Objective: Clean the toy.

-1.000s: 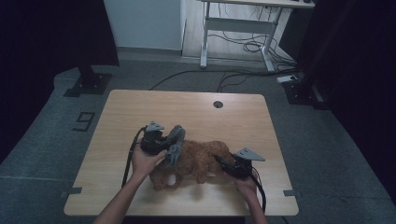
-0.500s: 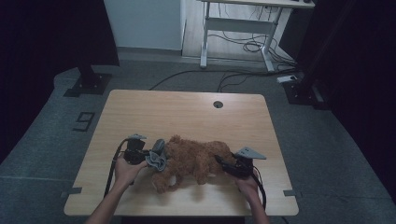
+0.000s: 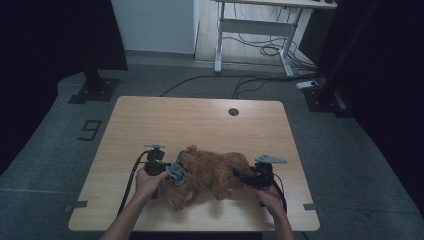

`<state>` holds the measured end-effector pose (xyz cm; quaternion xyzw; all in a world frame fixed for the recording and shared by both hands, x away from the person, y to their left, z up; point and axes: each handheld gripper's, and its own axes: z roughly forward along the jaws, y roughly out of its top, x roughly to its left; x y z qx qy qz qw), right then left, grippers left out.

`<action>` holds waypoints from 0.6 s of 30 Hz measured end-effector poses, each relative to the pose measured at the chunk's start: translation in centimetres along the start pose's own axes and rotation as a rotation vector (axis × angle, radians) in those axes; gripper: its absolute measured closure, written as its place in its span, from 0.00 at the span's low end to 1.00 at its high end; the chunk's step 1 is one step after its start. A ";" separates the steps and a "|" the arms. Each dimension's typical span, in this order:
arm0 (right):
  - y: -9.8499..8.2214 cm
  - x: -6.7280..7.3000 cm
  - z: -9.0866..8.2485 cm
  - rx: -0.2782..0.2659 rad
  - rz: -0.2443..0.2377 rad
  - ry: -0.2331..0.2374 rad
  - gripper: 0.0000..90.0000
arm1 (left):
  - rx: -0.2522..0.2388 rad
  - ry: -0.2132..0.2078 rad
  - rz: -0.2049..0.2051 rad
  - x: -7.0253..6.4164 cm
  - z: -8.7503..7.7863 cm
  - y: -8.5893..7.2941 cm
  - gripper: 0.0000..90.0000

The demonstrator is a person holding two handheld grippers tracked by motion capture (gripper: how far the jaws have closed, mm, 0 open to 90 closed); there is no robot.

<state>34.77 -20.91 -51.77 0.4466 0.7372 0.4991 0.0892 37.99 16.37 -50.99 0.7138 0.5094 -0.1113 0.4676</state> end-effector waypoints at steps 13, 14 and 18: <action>1.9 2.4 1.8 -0.241 -0.189 -0.050 0.66 | -0.154 -0.089 -0.029 0.6 -2.4 4.1 0.89; 2.3 2.6 2.1 -0.264 -0.205 -0.073 0.65 | -0.161 -0.078 -0.029 0.9 -2.5 4.4 0.89; 2.7 2.1 3.3 -0.240 -0.266 -0.147 0.59 | -0.161 -0.063 -0.041 1.9 -2.1 4.4 0.88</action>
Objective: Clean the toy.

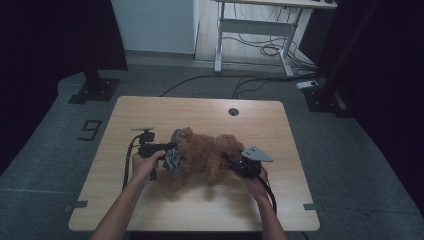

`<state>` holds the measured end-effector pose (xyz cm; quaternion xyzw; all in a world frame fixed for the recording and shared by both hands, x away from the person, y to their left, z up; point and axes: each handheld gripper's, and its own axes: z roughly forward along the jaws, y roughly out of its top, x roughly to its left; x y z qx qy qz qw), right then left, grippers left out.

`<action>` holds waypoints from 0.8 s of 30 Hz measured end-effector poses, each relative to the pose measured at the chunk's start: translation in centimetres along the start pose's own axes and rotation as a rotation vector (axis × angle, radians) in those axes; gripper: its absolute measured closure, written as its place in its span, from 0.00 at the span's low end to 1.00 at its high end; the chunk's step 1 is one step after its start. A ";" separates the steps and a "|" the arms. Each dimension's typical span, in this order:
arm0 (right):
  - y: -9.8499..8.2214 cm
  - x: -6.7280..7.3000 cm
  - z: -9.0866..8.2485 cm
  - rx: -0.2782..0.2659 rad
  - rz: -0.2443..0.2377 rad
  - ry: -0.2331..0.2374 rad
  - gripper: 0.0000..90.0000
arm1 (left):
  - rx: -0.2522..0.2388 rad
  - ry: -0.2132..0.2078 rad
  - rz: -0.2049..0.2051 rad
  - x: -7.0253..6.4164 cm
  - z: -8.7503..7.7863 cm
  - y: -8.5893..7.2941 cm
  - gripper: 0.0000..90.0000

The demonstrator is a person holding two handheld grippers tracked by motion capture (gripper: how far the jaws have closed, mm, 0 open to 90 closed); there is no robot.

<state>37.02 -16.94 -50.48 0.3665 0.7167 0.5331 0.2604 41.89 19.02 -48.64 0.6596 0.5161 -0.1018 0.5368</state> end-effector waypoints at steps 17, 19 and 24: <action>-3.3 -1.6 -3.7 0.057 0.140 0.090 0.30 | -0.034 0.212 0.238 -4.1 -4.1 -1.1 0.87; -3.3 -1.7 -3.8 0.059 0.141 0.093 0.31 | -0.053 0.213 0.255 -4.9 -4.8 -0.6 0.87; -3.3 -1.7 -3.8 0.061 0.144 0.097 0.33 | -0.077 0.201 0.369 -9.2 -4.7 0.9 0.87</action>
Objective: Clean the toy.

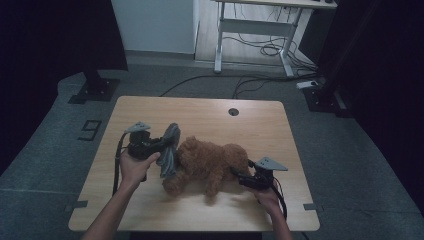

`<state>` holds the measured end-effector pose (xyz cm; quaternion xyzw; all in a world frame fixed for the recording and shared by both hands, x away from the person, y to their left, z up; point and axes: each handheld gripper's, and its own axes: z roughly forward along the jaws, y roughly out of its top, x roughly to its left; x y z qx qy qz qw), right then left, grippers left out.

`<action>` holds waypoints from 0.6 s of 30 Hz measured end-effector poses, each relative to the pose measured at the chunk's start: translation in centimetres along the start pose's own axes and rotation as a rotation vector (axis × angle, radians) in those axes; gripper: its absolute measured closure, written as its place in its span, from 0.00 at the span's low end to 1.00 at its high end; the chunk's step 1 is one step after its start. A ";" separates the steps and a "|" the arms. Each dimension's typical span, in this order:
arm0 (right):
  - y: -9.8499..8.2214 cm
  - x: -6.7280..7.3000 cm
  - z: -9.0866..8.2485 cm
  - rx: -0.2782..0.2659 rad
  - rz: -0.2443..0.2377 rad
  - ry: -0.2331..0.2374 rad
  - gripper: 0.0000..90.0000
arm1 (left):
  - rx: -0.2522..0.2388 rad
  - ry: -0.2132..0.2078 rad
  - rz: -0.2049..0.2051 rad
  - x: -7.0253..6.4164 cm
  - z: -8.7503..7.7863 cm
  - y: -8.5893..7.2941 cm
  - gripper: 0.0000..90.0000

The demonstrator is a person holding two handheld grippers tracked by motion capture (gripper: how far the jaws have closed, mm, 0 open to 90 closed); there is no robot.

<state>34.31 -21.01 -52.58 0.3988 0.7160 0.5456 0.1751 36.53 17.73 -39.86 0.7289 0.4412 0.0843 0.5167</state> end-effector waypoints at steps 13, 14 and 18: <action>-0.2 -0.1 0.0 0.006 0.033 -0.009 0.32 | 0.207 -0.035 0.175 -8.5 12.2 0.0 0.86; -0.2 -0.1 0.0 0.011 0.039 -0.015 0.29 | 0.216 -0.023 0.186 -8.5 12.8 -0.5 0.86; -0.3 -1.0 0.1 0.071 0.121 -0.012 0.16 | 0.209 -0.029 0.153 -7.3 12.9 -1.8 0.86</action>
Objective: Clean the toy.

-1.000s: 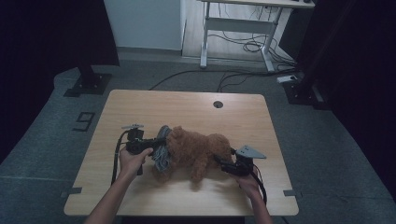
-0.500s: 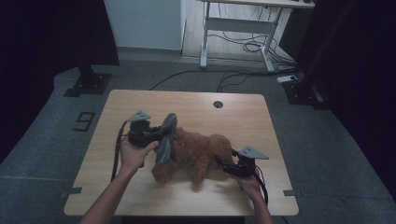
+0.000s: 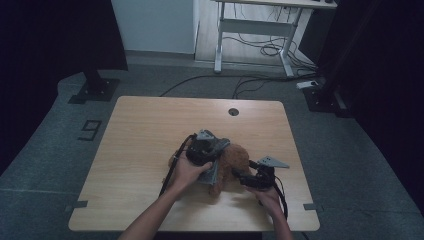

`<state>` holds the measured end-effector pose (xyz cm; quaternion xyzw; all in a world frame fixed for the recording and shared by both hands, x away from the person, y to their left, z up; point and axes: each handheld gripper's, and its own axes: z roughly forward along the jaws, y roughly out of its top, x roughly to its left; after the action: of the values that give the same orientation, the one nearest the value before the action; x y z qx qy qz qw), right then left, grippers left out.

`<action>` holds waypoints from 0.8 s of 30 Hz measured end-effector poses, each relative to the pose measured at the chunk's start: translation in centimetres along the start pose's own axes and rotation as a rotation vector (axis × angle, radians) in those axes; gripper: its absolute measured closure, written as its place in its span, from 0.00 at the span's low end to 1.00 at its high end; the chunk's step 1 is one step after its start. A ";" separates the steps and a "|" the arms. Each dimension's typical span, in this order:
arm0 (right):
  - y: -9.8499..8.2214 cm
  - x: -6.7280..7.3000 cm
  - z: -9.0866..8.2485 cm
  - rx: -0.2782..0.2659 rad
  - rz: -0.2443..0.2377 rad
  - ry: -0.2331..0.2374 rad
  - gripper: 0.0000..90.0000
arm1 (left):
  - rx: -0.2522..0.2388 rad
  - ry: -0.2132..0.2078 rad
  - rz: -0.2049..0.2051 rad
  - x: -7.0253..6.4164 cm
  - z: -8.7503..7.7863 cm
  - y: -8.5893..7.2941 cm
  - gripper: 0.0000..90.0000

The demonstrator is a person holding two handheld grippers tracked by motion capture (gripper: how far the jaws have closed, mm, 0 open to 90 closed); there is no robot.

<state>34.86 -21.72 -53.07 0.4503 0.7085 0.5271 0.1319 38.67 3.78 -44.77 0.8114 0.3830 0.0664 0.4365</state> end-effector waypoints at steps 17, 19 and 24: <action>0.0 1.8 0.3 0.005 -0.086 -0.003 0.54 | -0.018 0.004 0.019 -2.0 -0.9 -0.2 0.86; -0.1 1.9 0.3 -0.003 -0.099 -0.008 0.56 | -0.019 0.001 0.058 -3.5 0.2 0.4 0.86; -0.2 2.1 0.1 -0.008 -0.118 -0.027 0.58 | -0.014 0.005 0.094 -5.8 3.0 1.7 0.86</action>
<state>33.66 -19.98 -52.70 0.4141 0.7300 0.5152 0.1740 36.89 -2.69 -43.93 0.8253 0.3450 0.0915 0.4376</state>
